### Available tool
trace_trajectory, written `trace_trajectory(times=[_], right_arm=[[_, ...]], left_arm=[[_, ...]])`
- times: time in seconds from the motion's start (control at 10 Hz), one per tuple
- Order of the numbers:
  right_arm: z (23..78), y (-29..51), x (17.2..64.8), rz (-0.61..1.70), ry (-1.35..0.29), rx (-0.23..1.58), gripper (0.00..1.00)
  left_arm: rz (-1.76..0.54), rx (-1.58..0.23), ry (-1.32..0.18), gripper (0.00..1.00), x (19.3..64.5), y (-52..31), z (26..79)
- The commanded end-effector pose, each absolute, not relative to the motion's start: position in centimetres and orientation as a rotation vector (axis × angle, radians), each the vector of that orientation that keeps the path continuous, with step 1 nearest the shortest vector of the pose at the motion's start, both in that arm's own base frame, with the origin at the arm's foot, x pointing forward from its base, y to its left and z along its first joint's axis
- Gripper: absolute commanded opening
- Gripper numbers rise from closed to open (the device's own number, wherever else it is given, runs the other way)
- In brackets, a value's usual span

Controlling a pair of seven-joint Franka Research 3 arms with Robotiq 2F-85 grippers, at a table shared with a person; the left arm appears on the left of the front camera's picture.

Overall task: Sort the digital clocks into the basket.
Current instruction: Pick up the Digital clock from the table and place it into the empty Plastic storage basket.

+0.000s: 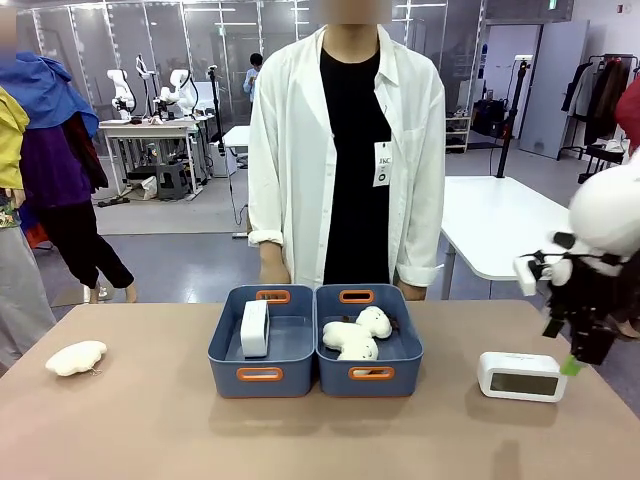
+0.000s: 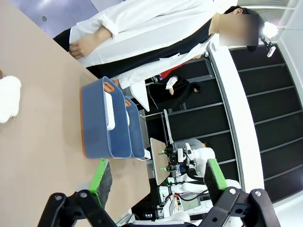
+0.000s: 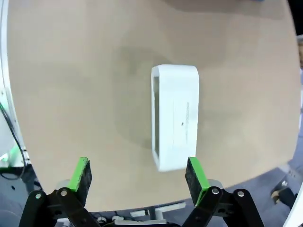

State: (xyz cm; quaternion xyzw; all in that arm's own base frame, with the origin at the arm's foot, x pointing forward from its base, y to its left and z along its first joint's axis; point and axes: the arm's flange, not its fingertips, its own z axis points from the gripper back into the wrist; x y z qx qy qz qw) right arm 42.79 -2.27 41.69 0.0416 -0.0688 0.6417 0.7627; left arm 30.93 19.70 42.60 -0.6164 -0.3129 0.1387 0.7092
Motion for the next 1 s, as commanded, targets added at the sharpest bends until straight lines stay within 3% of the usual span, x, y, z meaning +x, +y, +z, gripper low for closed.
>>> trace_trajectory(times=[0.0, 0.2, 0.8, 0.9], right_arm=[[39.9, -2.3, 44.8, 1.462, -0.142, 0.041, 1.00], [37.6, -1.3, 46.3, 1.468, -0.144, -0.038, 1.00], [31.6, -1.0, 48.6, 1.429, -0.091, 0.070, 1.00], [31.2, -0.9, 48.6, 1.421, -0.082, 0.062, 0.90]], left_arm=[[0.310, -1.381, -0.681, 1.00, 30.3, 19.6, 42.9], [0.310, -1.381, -0.681, 1.00, 30.3, 19.6, 42.9], [0.310, -1.381, -0.681, 1.00, 30.3, 19.6, 42.9], [0.310, -1.381, -0.681, 1.00, 30.3, 19.6, 42.9]])
